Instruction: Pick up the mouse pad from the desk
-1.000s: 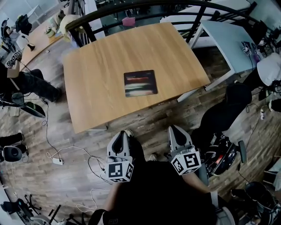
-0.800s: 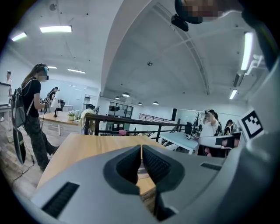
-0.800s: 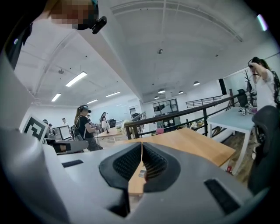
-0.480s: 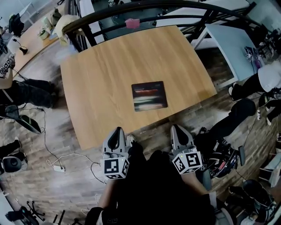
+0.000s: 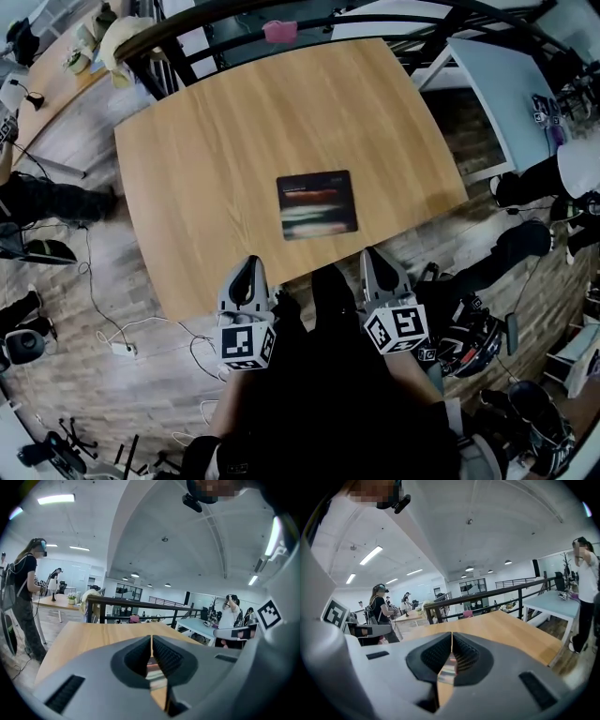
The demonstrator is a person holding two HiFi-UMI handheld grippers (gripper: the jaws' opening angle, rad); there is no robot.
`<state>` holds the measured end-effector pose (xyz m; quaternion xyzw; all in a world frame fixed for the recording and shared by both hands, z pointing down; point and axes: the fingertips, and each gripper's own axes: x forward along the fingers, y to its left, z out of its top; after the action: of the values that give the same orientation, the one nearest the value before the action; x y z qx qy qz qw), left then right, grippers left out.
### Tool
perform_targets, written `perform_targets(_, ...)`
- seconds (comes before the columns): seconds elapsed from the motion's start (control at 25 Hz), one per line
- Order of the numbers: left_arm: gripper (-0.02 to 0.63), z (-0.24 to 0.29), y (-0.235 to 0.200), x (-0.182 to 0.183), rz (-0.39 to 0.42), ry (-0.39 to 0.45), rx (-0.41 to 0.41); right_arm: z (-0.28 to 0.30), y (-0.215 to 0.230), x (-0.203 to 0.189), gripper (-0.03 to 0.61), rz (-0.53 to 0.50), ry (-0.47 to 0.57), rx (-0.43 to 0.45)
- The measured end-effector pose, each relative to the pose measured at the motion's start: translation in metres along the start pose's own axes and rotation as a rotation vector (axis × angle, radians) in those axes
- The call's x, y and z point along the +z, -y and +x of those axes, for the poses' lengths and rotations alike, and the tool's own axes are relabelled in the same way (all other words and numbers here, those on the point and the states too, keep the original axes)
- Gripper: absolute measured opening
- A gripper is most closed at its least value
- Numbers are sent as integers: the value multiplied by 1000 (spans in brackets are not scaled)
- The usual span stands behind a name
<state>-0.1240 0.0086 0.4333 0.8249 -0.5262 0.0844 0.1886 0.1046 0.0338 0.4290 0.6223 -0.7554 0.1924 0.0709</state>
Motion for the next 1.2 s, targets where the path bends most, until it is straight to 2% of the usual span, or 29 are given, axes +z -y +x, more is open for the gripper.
perform_targets(0.24,31,35,2,-10,-34,-17,80,49,25,-12,32,-19,-83,93)
perform_targets(0.36,31,63,0,-23,-11,-70,116,77,42,-25,32,-40,-151,122)
perform_targets(0.56,31,111,-3,-40,-26,-159,144,120,71,-45,32,-44,-240,136)
perform_targets(0.76,34,147,-10,-85,-42,-289,145,151,88,-88,35,-20,-365,145)
perform_targets(0.8,45,153,-11,-98,-39,-321,144,156,92,-99,38,-13,-393,147)
perform_targets(0.84,101,159,-12,-112,-39,-356,141,161,96,-111,55,-10,-424,148)
perform_targets(0.88,148,165,-12,-126,-45,-390,134,165,101,-123,113,-12,-458,149)
perform_targets(1.0,209,178,-12,-163,-67,-480,123,175,113,-159,159,-3,-567,150)
perform_targets(1.08,223,185,-15,-183,-76,-526,125,183,120,-181,194,24,-634,147)
perform_targets(1.2,241,197,-19,-207,-99,-584,119,192,131,-205,210,88,-703,130)
